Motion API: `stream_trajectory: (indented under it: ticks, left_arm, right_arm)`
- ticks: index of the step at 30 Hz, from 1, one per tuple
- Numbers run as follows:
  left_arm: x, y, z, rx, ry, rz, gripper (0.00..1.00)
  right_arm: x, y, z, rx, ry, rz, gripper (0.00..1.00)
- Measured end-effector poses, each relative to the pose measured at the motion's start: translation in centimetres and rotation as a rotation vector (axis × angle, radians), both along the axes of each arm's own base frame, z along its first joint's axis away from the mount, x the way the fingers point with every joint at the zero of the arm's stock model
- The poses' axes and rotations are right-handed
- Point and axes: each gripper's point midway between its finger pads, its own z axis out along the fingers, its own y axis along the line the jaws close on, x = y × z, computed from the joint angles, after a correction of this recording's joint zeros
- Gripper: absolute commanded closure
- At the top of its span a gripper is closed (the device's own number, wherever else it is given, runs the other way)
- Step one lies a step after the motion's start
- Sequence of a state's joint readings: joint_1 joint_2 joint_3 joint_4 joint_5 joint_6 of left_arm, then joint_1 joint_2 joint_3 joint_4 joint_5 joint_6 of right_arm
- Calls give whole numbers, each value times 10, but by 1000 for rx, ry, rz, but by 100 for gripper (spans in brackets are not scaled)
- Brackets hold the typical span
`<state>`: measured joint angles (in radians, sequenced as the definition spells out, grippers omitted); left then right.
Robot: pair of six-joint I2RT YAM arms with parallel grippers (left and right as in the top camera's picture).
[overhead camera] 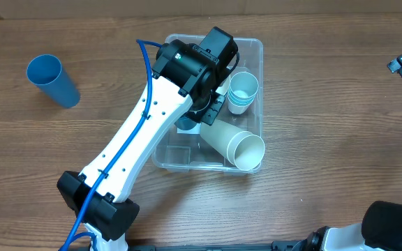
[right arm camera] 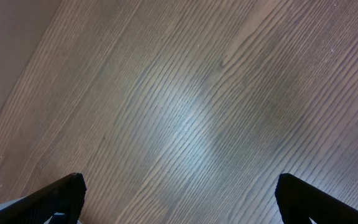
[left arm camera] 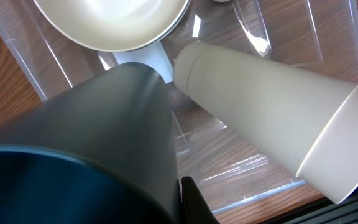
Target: Pack container
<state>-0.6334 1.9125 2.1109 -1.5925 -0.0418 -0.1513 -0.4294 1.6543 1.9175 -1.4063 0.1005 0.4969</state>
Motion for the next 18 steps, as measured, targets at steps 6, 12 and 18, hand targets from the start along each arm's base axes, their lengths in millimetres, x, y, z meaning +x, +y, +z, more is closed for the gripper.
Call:
stream_trajectory:
  ticks: [6,12,18]
  left_arm:
    - [-6,2,-1,5,28,12,96]
    - [-6,-2,-27,4,66,26,96]
    - [0,-6,-68,12,75,30,82]
  right_arm:
    - [0,0,0,0,0,0,0]
    - [0,0,0,0,0,-1,0]
    - [0,0,0,0,0,0,0]
